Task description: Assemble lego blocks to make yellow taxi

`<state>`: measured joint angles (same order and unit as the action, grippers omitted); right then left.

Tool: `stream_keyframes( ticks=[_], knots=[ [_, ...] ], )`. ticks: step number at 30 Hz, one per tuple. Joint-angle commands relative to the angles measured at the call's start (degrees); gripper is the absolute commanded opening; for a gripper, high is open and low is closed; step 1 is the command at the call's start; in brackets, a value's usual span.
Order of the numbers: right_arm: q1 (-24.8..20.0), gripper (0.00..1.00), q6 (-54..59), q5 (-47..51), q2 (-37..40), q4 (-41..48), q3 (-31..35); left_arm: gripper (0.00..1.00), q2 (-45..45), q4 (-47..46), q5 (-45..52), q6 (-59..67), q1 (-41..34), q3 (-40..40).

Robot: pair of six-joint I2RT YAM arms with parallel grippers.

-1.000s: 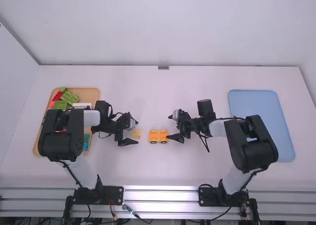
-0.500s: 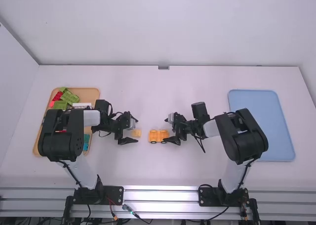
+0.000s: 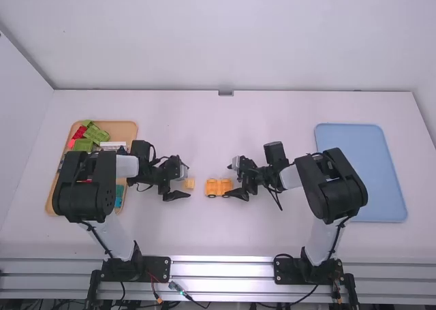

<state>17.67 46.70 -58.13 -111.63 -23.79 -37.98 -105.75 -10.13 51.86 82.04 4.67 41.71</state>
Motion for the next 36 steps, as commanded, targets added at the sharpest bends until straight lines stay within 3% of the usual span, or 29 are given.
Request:
stream_keyframes(
  ticks=[1, 5, 22, 24, 26, 29, 32, 36],
  knots=[
    [-0.09, 0.99, -0.20, -0.52, -0.68, 0.20, 0.50, 0.99, -0.46, -0.31, -0.68, -1.27, 0.26, -0.81],
    [-0.04, 0.99, -0.20, -0.57, -0.68, 0.20, 0.50, 0.90, -0.46, -0.24, -0.28, -1.29, 0.20, -0.79],
    [0.00, 0.99, -0.37, -2.08, -0.68, 0.09, 0.50, 0.91, -4.33, -0.90, -0.50, -1.66, 0.17, 1.18],
    [-0.11, 0.99, -0.39, -2.08, -0.68, 0.09, 0.50, 0.85, -4.33, -2.03, -0.50, -1.51, 0.28, 1.86],
    [0.07, 0.99, -0.37, -2.03, -0.68, 0.00, 0.50, 0.72, -4.33, -3.32, -1.42, -0.13, 0.22, 2.29],
    [-0.20, 0.99, -0.39, -2.01, -0.68, 0.00, 0.48, 0.66, -4.33, -3.52, -1.95, 0.00, 0.17, 2.14],
    [-0.42, 0.99, -0.39, -2.03, -0.68, 0.07, 0.46, 0.51, -4.33, -1.73, -1.79, 0.04, 0.17, 1.14],
    [-0.44, 0.99, -0.42, -2.05, -0.68, 0.17, 0.46, 0.41, -4.33, 1.77, -1.79, 0.02, 0.39, -0.72]
  ],
)
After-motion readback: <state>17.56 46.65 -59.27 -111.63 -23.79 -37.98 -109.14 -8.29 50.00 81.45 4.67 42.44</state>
